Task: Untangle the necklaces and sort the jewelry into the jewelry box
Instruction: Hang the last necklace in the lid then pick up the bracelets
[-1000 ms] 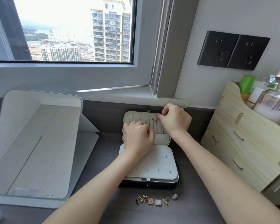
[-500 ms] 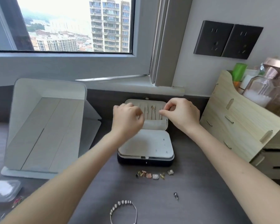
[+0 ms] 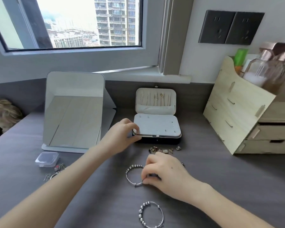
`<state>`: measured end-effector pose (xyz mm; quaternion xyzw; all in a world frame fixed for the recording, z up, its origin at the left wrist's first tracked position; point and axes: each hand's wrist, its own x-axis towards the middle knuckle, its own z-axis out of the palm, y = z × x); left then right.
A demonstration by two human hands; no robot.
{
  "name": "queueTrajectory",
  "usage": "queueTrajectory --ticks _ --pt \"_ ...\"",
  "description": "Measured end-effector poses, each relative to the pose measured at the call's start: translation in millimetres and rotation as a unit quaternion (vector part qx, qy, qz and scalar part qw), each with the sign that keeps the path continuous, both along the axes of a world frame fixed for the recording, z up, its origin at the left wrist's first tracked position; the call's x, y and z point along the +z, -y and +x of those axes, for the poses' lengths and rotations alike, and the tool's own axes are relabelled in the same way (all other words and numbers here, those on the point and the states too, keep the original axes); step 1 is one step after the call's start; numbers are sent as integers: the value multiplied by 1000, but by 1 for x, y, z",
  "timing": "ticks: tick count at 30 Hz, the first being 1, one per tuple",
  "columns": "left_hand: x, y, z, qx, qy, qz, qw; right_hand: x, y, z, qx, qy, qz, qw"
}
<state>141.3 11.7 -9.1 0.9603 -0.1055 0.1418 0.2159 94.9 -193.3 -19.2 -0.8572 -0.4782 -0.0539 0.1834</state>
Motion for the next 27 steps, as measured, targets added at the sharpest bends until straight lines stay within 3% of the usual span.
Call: queueTrajectory --ticks 3,5,8,11,13,15,19,23,27 --pt "0 8 9 45 26 -34 998 -9 -1 1 -13 50 35 998" --pt "2 9 15 46 24 -8 999 -6 3 3 -25 28 75 996" --pt "7 6 21 -29 99 136 985 8 16 8 -59 -82 153 983" --pt "15 3 22 -133 190 319 919 21 30 14 -89 -201 260 940" --pt "21 0 24 -158 223 377 885 24 38 18 -113 -240 330 906" --pt "33 1 26 -141 244 342 896 23 44 20 -132 -226 369 892" --pt "53 6 56 -27 283 136 949 20 46 36 -173 -113 355 912" --pt "57 15 93 95 221 -32 970 21 39 75 -242 -4 249 938" --pt "50 22 108 181 133 -65 972 24 24 112 -257 64 118 957"
